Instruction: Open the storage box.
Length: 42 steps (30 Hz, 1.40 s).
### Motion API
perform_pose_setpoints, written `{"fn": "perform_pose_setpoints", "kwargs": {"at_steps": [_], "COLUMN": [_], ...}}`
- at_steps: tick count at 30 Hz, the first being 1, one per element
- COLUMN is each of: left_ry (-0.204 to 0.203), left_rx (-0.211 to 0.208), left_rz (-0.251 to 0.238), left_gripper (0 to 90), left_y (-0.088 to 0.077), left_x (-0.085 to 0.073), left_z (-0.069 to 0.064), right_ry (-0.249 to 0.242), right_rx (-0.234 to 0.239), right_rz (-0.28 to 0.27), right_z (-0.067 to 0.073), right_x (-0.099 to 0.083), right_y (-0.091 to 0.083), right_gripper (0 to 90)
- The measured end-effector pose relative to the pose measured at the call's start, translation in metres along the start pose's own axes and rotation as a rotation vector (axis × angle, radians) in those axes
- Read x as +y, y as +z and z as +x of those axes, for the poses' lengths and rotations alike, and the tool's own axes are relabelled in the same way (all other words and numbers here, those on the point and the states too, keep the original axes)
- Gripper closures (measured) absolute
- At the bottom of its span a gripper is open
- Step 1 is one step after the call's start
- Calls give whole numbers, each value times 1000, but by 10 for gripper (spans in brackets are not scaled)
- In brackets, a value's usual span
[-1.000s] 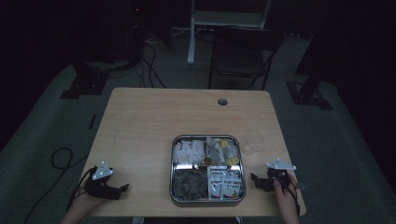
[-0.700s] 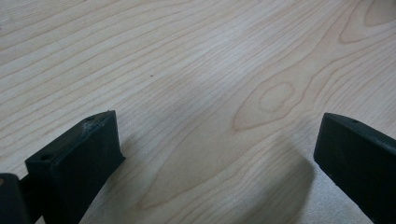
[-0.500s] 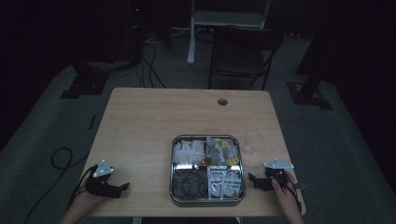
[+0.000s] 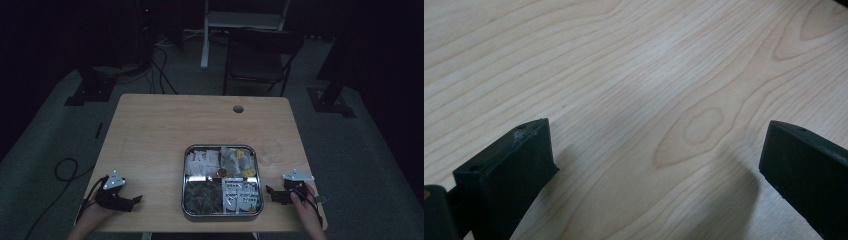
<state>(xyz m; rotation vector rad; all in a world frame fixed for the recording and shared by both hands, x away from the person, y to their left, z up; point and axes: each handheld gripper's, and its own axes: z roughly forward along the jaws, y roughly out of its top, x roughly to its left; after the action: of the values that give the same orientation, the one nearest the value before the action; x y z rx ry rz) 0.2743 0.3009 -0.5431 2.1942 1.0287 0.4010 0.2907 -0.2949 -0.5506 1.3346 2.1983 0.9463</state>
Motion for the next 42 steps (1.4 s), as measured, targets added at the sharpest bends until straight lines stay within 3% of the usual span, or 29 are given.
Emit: {"fn": "perform_pose_setpoints", "kwargs": {"at_steps": [9, 19, 29, 38, 42], "left_ry": [32, 47, 52, 93, 111], "left_rx": [-36, -70, -68, -68, -104], "left_rz": [0, -41, -55, -120, -125], "left_gripper": [17, 24, 23, 23, 23], "left_y": [1, 2, 6, 0, -1], "left_x": [12, 30, 52, 72, 81], "left_z": [-7, -15, -26, -38, -43], "right_ry": [-2, -2, -2, 2, 1], "right_rx": [0, -1, -1, -5, -5], "right_rz": [0, 0, -1, -2, -2], "right_z": [0, 0, 0, 0, 0], "right_x": [0, 0, 0, 1, 1], "right_y": [0, 1, 1, 1, 1], "right_gripper": [110, 110, 110, 110, 110]}}
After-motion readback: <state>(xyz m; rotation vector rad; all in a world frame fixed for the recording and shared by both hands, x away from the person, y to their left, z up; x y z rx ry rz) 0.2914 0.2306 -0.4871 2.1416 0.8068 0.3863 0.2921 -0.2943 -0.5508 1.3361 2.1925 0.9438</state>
